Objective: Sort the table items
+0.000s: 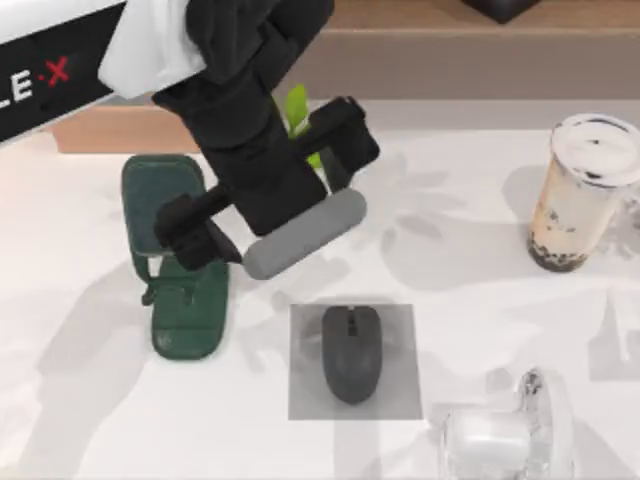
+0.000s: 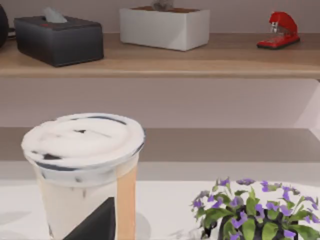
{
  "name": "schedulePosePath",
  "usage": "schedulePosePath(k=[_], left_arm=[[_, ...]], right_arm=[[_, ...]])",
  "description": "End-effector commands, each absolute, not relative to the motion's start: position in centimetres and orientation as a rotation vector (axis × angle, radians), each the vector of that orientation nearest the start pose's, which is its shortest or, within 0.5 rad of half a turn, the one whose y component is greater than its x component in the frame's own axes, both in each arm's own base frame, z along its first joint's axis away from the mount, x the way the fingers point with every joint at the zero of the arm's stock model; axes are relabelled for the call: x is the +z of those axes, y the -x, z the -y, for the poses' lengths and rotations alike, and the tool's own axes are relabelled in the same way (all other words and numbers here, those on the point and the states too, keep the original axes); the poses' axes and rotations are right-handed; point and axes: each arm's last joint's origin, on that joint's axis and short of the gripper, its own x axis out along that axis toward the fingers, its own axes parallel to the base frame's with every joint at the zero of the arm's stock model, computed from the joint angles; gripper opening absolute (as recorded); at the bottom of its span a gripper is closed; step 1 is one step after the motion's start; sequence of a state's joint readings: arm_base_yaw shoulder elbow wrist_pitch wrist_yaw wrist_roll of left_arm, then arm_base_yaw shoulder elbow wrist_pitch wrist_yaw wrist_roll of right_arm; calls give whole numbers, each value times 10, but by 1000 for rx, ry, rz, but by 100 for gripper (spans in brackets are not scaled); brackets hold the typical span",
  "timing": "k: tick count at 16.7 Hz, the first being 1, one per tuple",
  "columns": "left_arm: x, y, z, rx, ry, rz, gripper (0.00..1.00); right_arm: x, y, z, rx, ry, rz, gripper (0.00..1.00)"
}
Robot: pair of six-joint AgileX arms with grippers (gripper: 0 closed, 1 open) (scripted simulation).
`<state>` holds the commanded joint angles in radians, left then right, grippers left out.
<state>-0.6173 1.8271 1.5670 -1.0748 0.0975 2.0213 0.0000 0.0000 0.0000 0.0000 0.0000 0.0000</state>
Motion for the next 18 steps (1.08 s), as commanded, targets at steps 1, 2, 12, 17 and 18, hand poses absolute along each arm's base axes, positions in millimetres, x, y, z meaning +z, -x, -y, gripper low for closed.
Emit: schedulePosePath(k=[1, 2, 12, 17, 18], left_arm=[[267, -303, 192, -1681, -1852, -302, 100], [278, -306, 170, -1592, -1781, -373, 100], [235, -293, -75, -696, -822, -1237, 100], [185, -248, -147, -377, -405, -1495, 100], [179, -241, -154, -341, -356, -1522, 100]], right_arm=[[160, -106, 1, 0, 0, 0, 100], [160, -106, 1, 0, 0, 0, 100], [160, -106, 1, 0, 0, 0, 100], [160, -106, 1, 0, 0, 0, 100], [160, -106, 1, 0, 0, 0, 100]])
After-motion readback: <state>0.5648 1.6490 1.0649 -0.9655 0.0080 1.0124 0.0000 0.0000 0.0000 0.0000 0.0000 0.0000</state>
